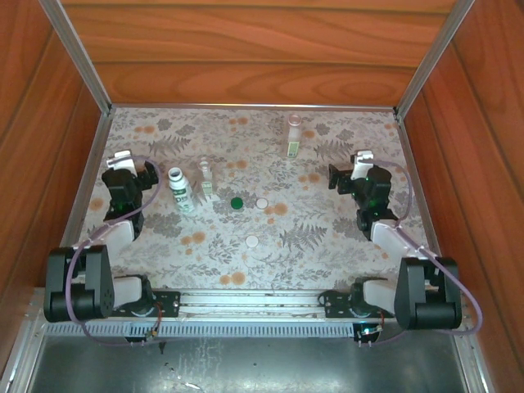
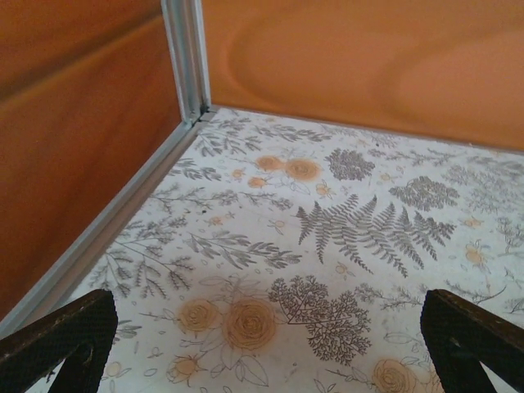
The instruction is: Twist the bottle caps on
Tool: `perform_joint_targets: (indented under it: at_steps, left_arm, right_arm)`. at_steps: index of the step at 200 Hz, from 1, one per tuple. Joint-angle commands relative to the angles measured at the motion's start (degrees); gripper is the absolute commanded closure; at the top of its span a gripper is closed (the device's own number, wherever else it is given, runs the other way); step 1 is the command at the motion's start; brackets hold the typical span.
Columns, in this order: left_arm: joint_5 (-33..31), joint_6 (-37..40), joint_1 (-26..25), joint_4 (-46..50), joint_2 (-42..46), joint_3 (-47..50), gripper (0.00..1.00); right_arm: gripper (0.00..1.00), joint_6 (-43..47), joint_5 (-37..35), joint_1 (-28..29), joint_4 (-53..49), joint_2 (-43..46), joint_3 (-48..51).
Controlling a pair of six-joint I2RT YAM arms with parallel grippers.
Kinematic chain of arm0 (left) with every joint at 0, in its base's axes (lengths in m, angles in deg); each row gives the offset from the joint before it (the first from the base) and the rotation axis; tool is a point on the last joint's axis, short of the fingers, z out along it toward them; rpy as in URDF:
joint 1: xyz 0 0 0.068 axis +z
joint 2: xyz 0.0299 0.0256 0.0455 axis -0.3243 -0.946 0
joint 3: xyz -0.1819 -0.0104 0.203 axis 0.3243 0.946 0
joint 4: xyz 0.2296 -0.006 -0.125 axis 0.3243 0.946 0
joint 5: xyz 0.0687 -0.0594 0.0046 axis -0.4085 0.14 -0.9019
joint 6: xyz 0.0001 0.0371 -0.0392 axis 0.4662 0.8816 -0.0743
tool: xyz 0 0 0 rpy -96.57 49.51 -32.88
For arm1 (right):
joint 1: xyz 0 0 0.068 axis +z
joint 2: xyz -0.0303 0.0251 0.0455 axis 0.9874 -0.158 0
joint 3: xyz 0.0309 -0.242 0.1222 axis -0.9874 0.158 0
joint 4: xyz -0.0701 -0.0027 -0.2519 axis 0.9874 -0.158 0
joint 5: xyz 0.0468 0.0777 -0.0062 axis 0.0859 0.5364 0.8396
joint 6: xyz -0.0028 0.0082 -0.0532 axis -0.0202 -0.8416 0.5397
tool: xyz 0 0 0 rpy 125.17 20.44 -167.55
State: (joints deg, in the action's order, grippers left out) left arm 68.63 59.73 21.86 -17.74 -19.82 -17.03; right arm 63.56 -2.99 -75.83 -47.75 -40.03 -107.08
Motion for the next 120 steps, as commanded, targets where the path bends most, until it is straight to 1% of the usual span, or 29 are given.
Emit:
perform_joint_targets:
  at_steps: [1,28,50,78,88,96,106,120]
  left_arm:
    - [-2.5,-2.0,-1.2,8.4,5.6,-3.5,0.0]
    - [-2.2,-1.5,-4.3,14.9,13.1,-6.6,0.0]
    - [-3.0,1.8,-9.1,21.0,17.7,-10.2,0.0]
    - [0.1,5.0,-16.1,27.1,22.1,-13.1,0.0]
    - [0.6,5.7,-19.0,29.2,23.4,-13.4,0.0]
    - [1.1,6.2,-21.5,30.5,24.2,-13.3,0.0]
    - [1.0,6.7,-24.1,31.9,25.0,-12.9,0.0]
    - [1.3,5.8,-25.8,33.3,26.5,-11.8,0.0]
  right_arm:
    - [0.0,0.8,1.9,3.6,-7.1,3.6,-3.0]
    - [0.0,0.3,1.0,9.3,-12.4,5.3,-5.8]
    - [0.0,-0.6,-0.1,14.0,-17.2,5.3,-8.3]
    - [0.0,-2.0,0.9,18.5,-18.9,6.4,-9.4]
    - [0.0,-1.9,3.2,20.2,-18.9,6.8,-9.9]
    - [0.0,-0.1,6.7,21.9,-18.7,6.7,-10.5]
    - [0.0,2.5,9.2,24.9,-19.2,6.4,-11.5]
    - [0.0,5.8,12.5,29.3,-18.7,5.8,-13.0]
